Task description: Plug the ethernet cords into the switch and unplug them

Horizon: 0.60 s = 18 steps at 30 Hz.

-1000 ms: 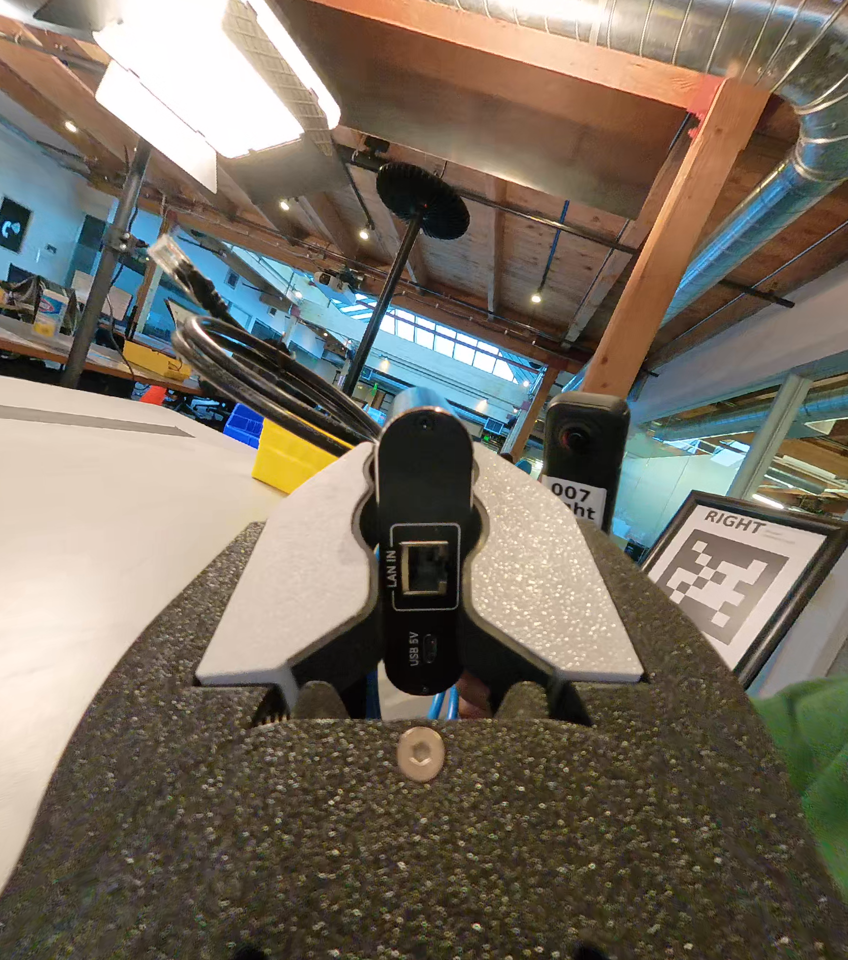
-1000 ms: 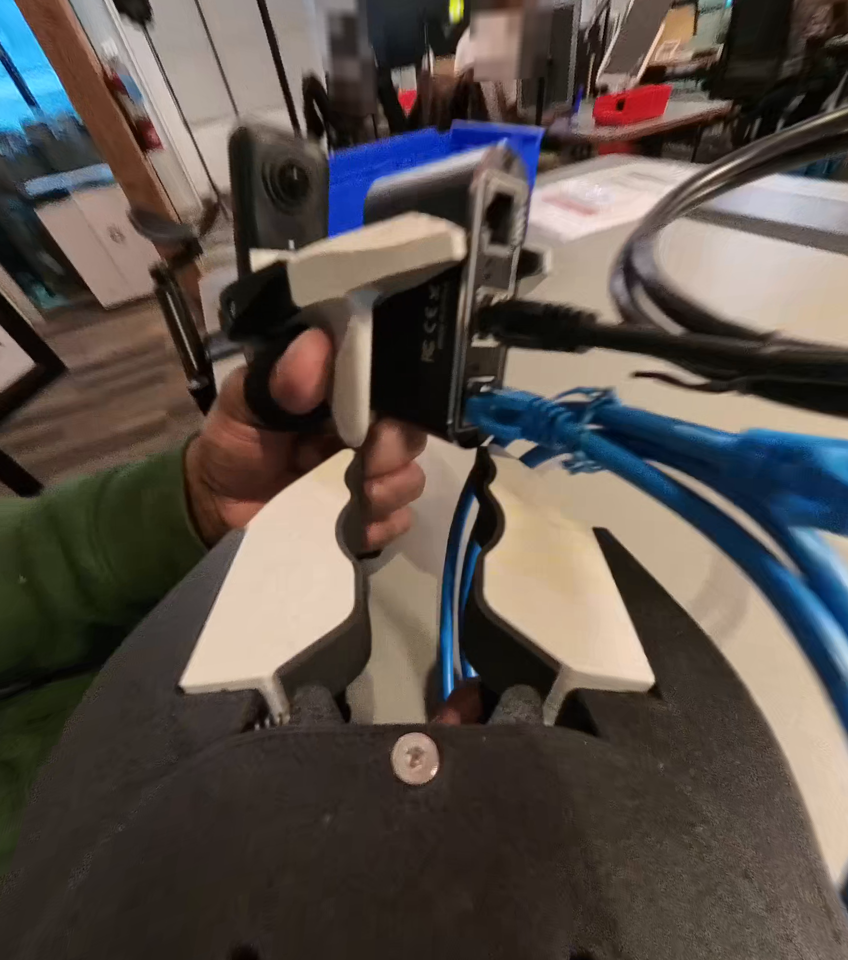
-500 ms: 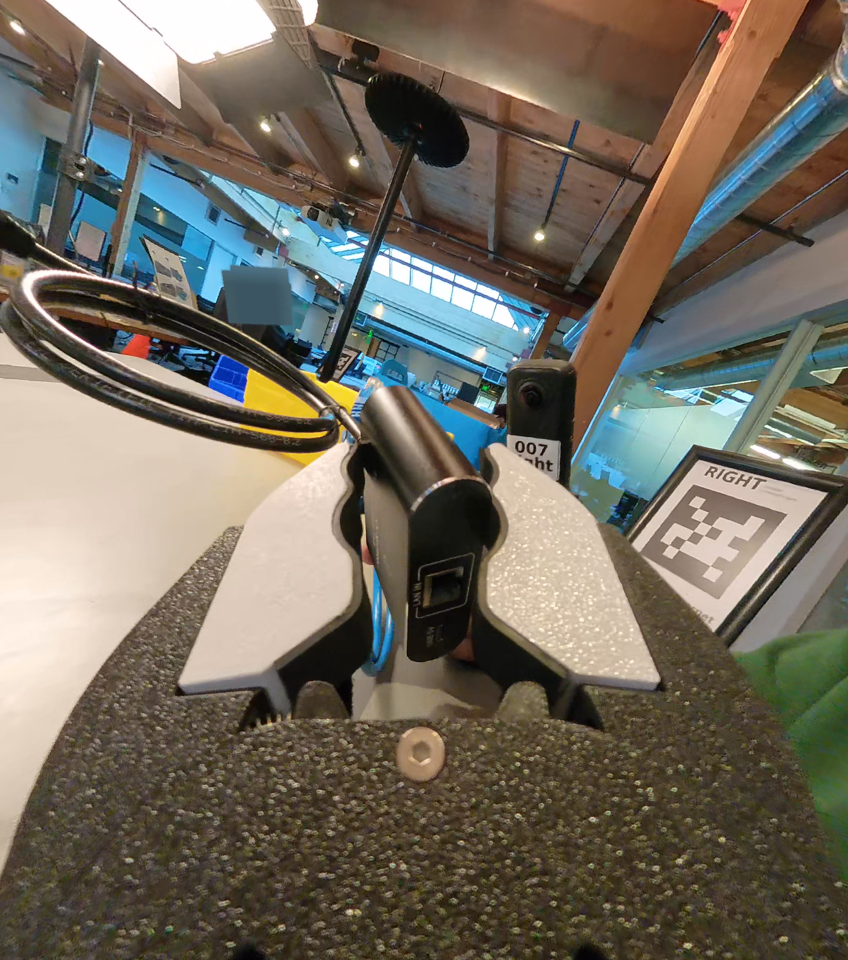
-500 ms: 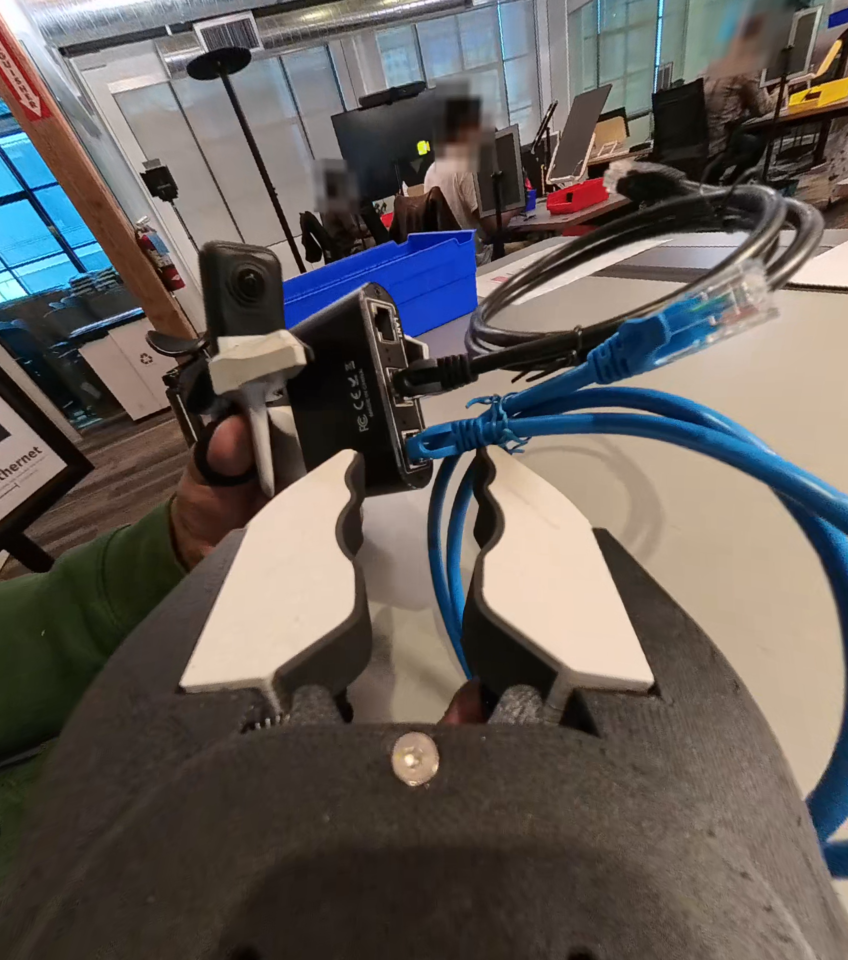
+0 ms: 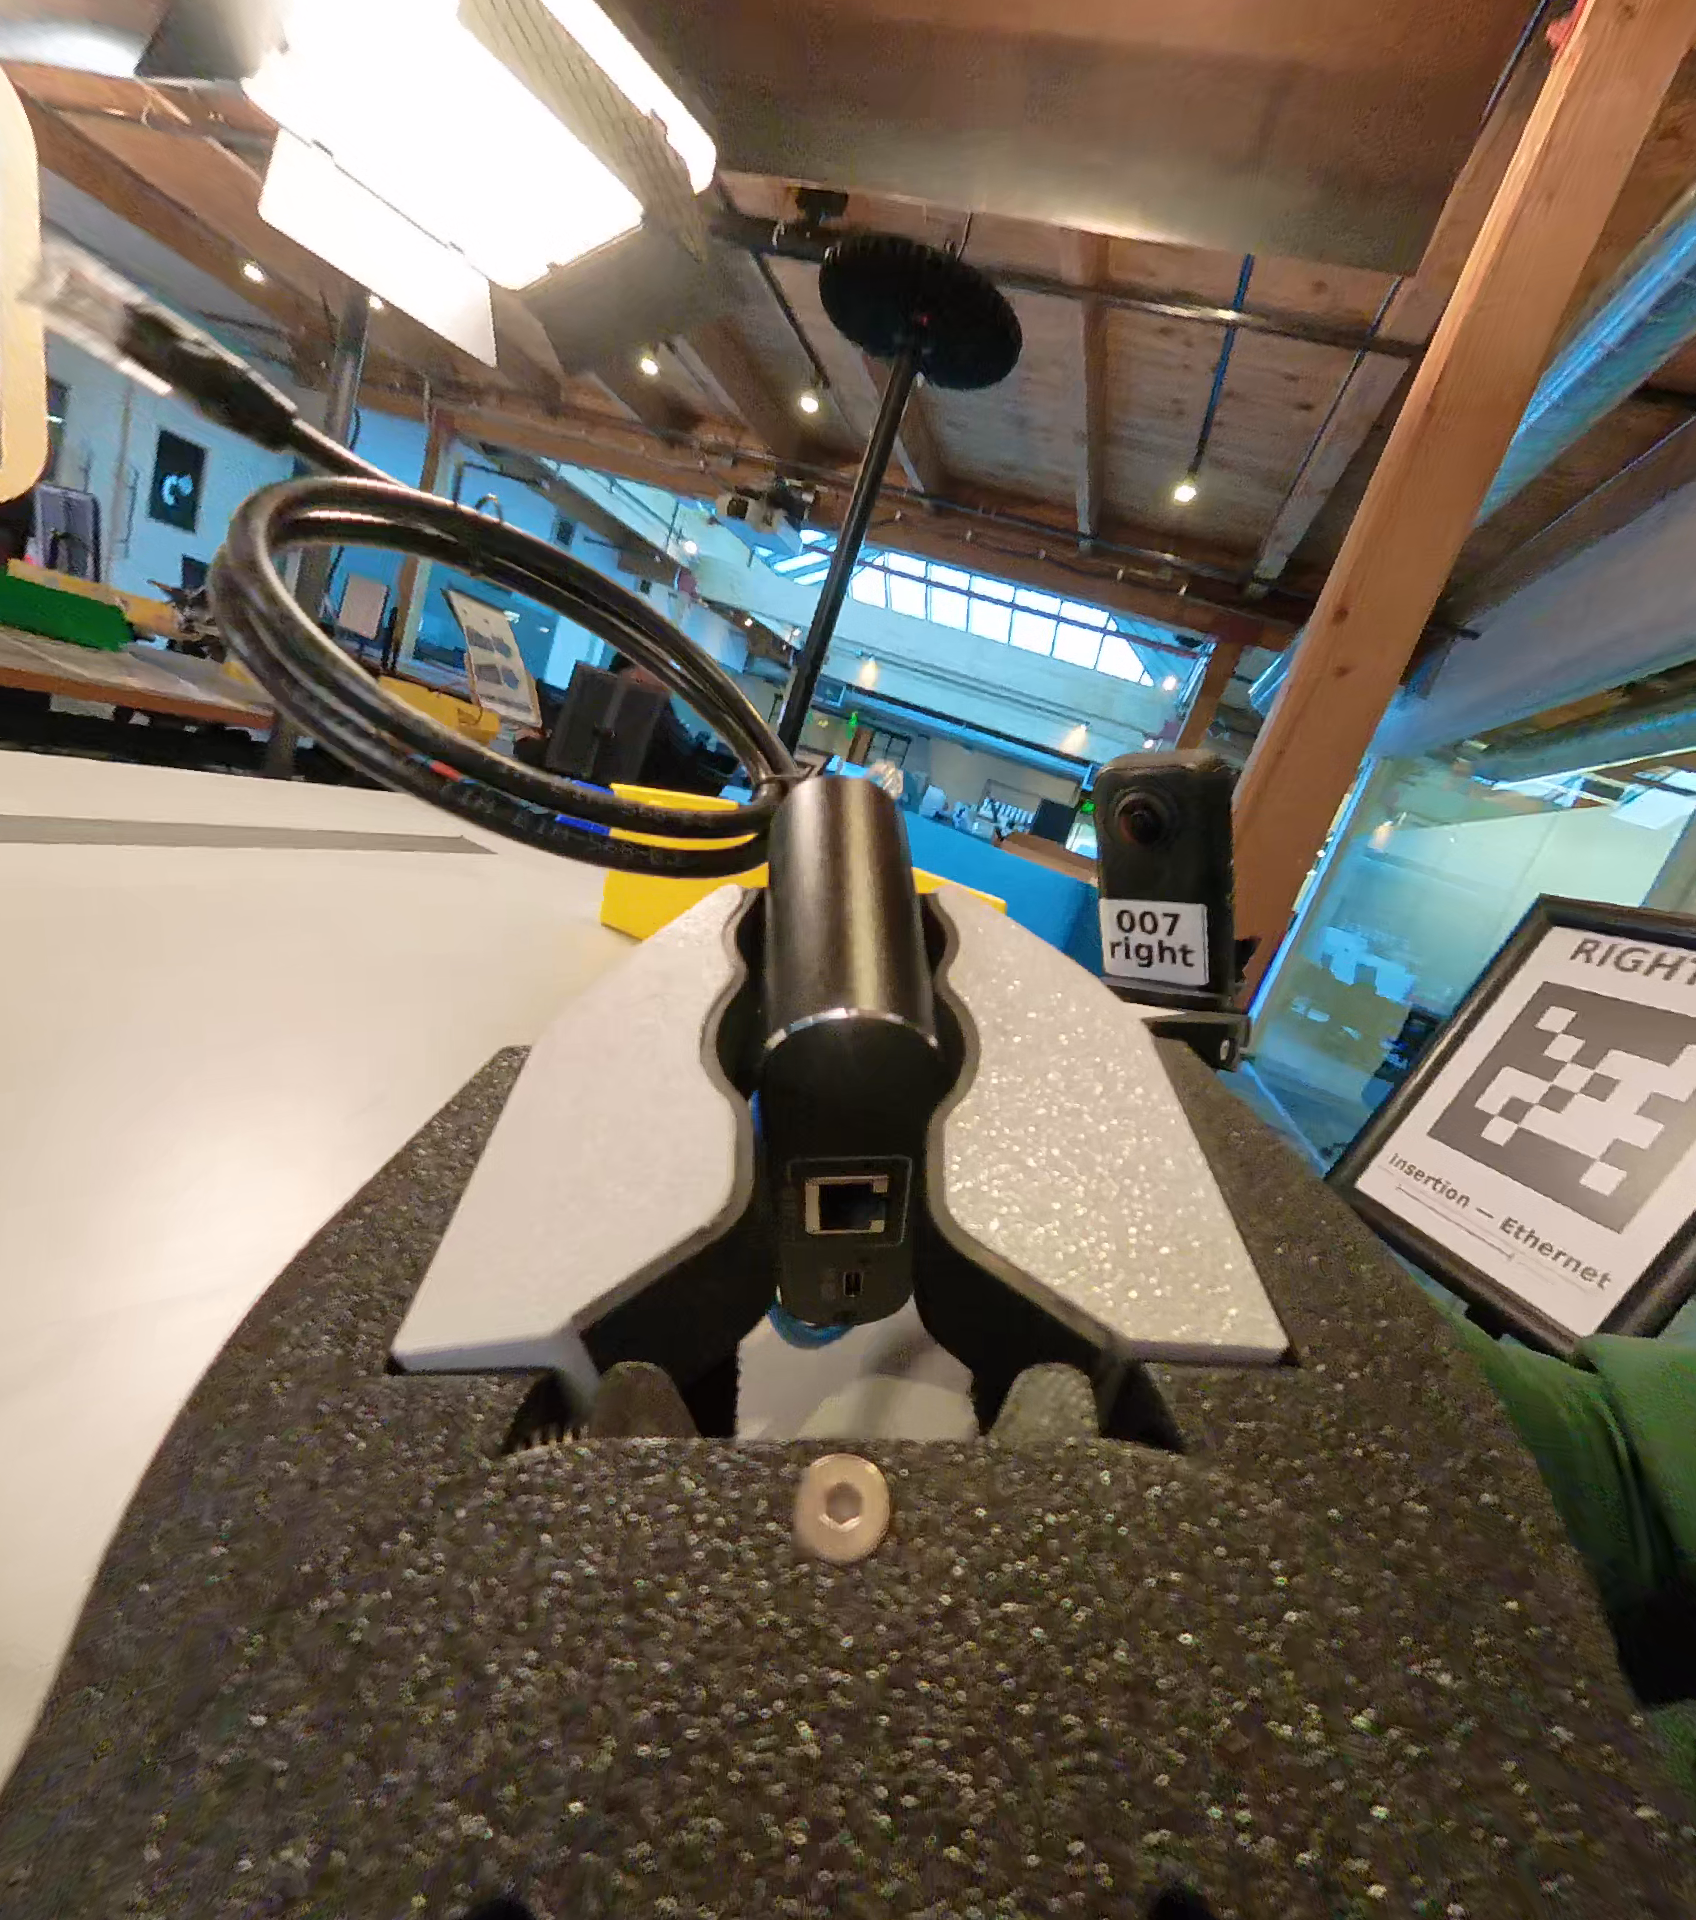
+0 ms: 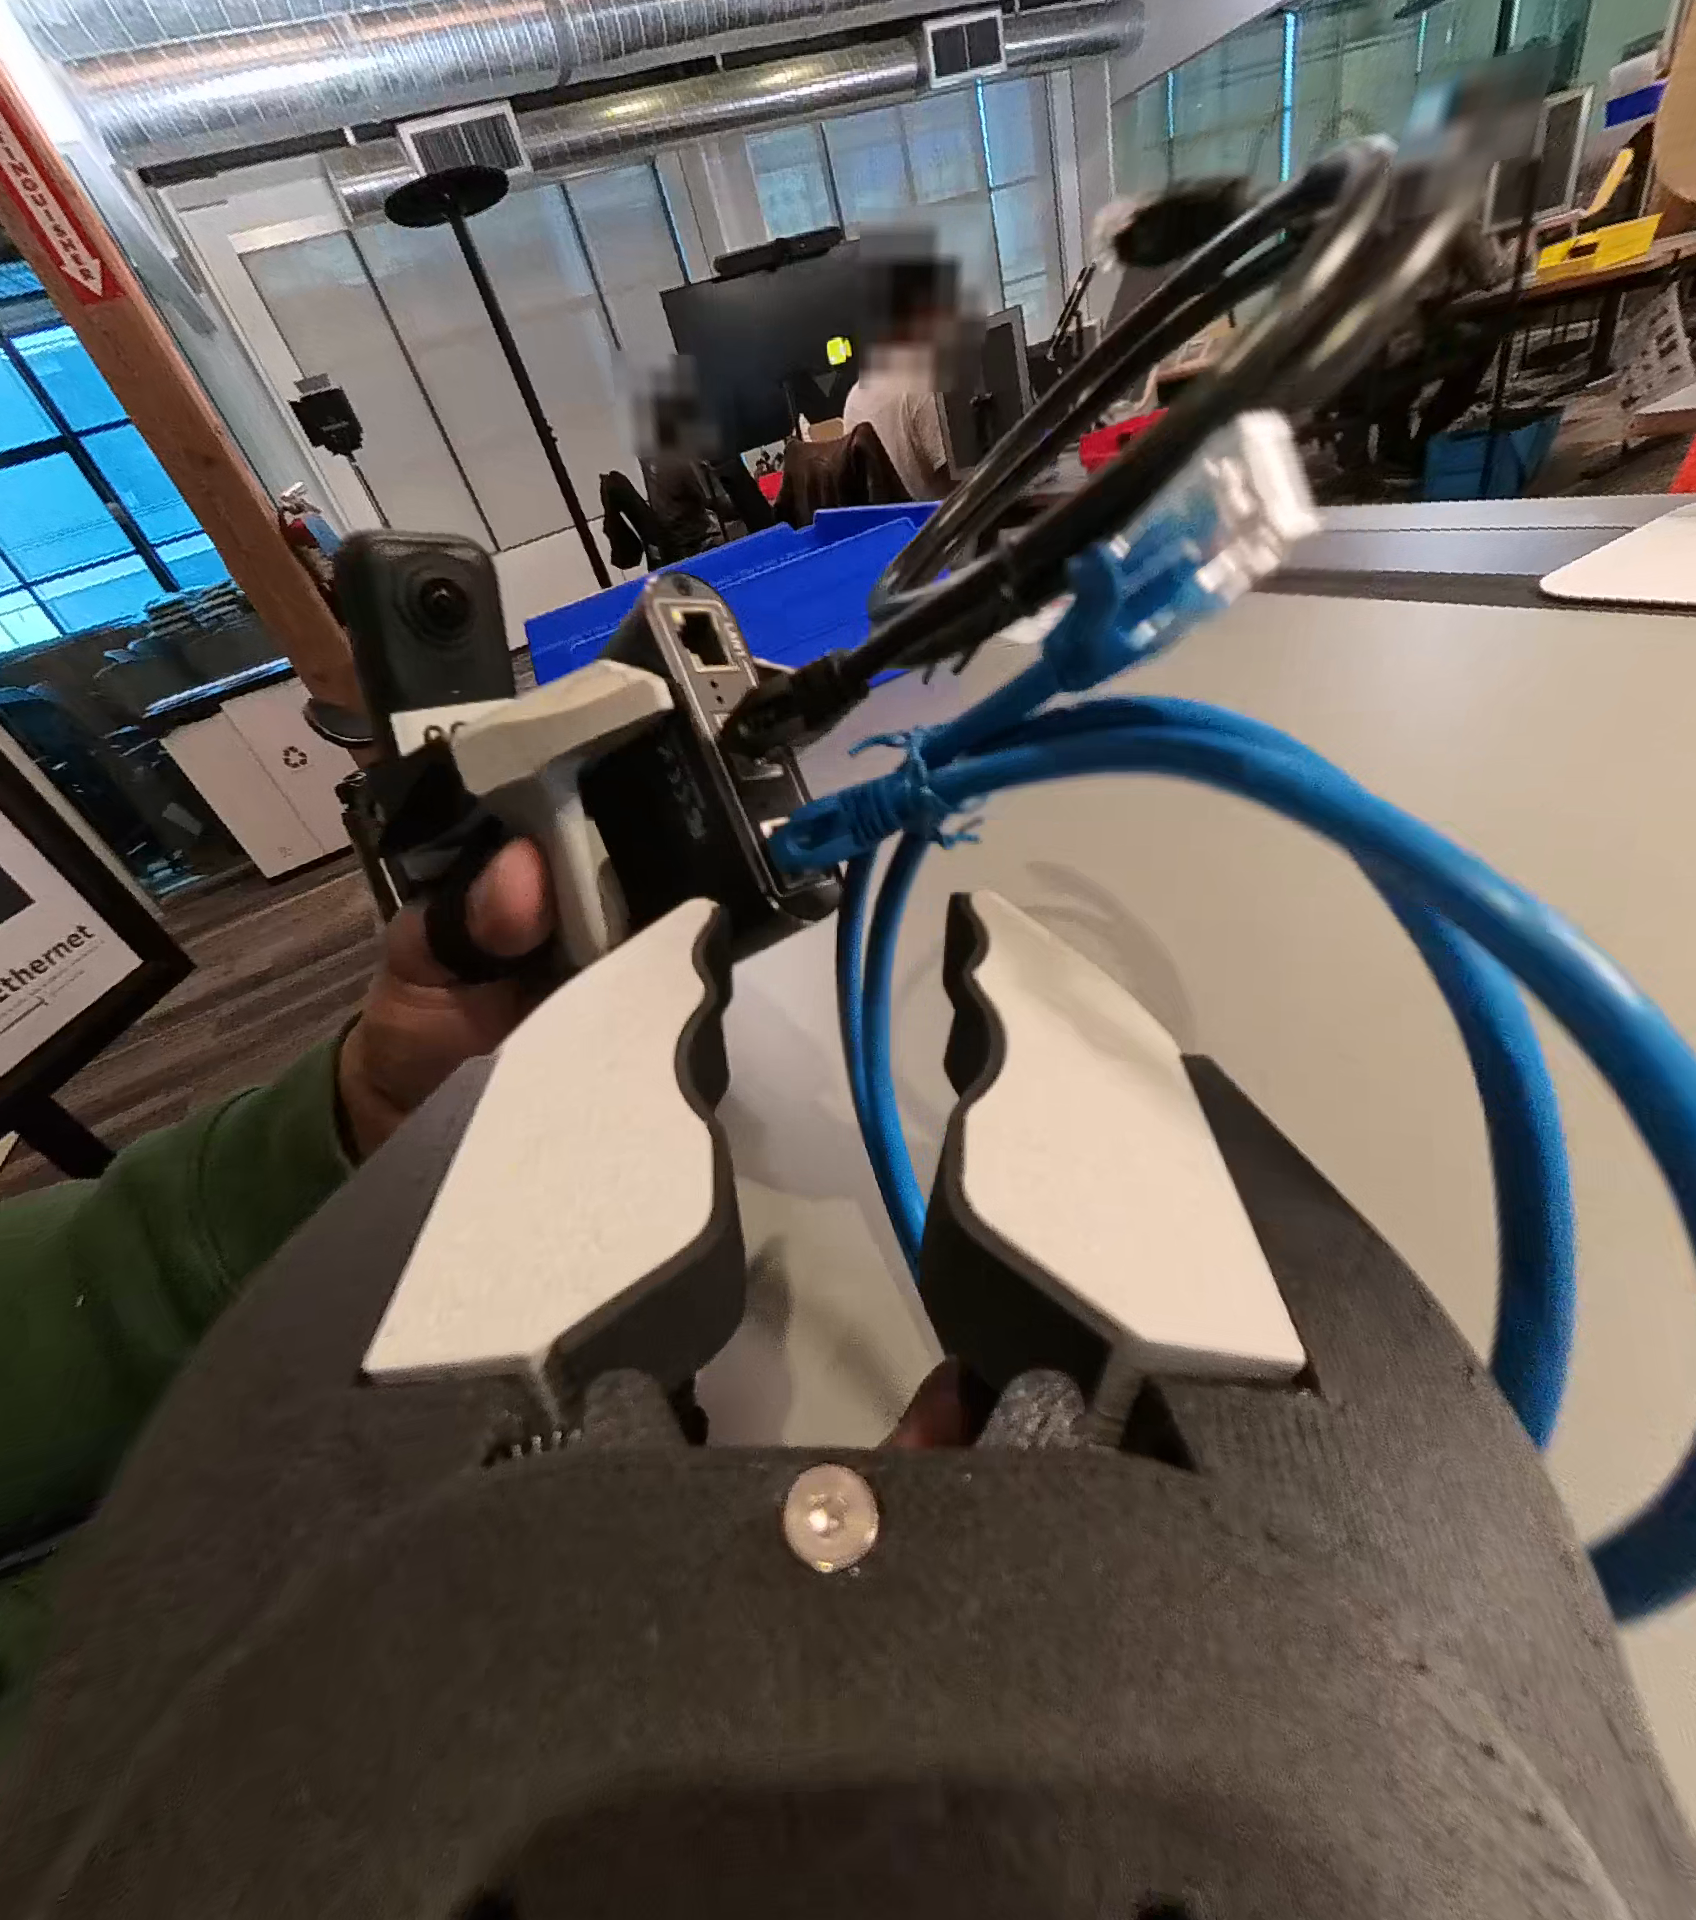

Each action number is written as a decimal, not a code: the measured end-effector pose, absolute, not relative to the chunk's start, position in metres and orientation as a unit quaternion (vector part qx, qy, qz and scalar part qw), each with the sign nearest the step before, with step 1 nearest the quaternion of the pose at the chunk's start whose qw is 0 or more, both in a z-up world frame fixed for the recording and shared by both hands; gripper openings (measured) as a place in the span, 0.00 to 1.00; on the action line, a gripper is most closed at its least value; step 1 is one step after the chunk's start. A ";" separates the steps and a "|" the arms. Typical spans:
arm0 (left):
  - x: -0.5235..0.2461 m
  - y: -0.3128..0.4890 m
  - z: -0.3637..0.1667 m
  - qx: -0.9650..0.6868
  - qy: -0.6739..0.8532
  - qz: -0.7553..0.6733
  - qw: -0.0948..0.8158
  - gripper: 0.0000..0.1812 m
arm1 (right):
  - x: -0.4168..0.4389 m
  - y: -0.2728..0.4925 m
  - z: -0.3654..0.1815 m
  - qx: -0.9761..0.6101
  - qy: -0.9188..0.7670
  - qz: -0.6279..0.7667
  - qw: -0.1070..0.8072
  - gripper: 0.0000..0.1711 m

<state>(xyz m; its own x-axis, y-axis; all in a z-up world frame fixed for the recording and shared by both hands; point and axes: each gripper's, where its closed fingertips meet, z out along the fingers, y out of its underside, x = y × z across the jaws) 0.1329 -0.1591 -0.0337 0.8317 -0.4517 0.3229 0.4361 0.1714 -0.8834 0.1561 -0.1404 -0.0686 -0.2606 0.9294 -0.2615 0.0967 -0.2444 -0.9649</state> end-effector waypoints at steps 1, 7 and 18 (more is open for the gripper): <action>0.133 -0.160 -0.033 -0.571 0.009 -0.297 0.766 0.16 | 0.157 -0.139 -0.069 -0.504 -0.509 0.607 0.344 0.23; 0.151 -0.163 -0.032 -0.574 0.060 -0.304 0.758 0.16 | 0.160 -0.133 -0.063 -0.503 -0.484 0.633 0.334 0.23; 0.160 -0.163 -0.033 -0.578 0.082 -0.313 0.749 0.16 | 0.166 -0.133 -0.051 -0.474 -0.448 0.694 0.306 0.14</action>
